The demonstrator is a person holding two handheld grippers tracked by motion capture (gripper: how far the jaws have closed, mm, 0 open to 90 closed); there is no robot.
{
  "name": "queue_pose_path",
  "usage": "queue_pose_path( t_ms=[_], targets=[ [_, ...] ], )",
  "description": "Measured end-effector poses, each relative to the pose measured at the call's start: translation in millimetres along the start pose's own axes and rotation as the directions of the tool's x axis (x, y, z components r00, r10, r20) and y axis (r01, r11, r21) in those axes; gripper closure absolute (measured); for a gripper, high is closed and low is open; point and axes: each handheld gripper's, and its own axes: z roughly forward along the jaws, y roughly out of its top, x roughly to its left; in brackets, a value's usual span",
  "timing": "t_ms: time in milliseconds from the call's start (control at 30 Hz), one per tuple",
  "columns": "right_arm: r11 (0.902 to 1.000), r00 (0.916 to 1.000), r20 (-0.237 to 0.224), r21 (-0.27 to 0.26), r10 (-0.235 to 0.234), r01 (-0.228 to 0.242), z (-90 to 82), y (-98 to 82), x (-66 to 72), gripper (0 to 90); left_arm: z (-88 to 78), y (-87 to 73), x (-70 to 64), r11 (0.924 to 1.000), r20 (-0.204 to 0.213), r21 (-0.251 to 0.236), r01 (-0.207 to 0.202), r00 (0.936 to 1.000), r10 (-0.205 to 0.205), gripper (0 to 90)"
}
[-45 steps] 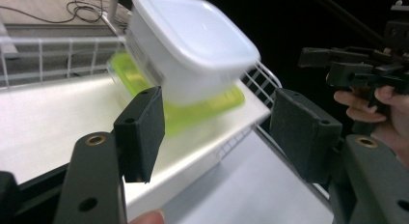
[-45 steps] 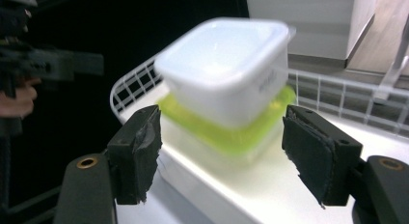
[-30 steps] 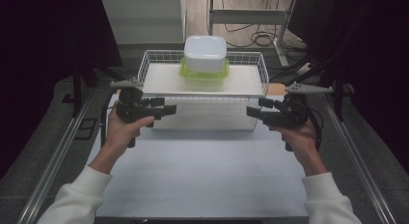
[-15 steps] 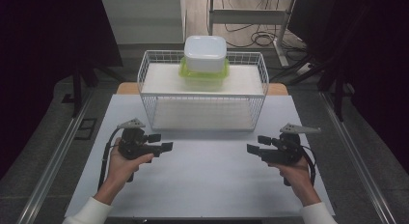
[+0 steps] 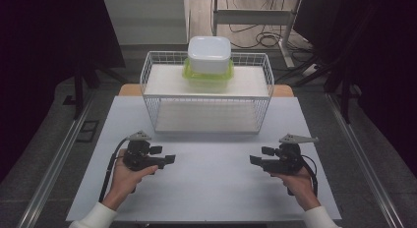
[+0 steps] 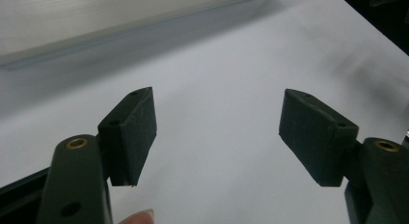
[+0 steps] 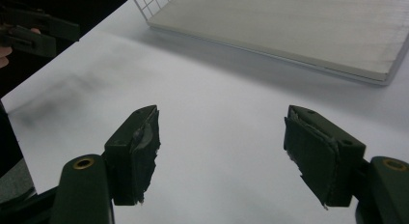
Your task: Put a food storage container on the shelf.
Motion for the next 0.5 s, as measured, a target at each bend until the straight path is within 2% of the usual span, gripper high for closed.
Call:
queue_pose_path(
  t_ms=[367, 500],
  targets=[
    [0.9999, 0.9999, 0.009, -0.008, -0.007, 0.007, -0.7, -1.3, -1.0, 26.2, 1.8, 0.7, 2.1, 1.0, -0.005, -0.001, 0.01, 0.9999, -0.01, 27.3],
    [0.9999, 1.0, 0.006, -0.012, 0.004, -0.004, 0.3, -1.7, -5.1, 26.0, 3.3, -0.6, 4.5, 0.9999, -0.019, 0.006, 0.013, 0.9997, -0.013, 26.7]
  ],
)
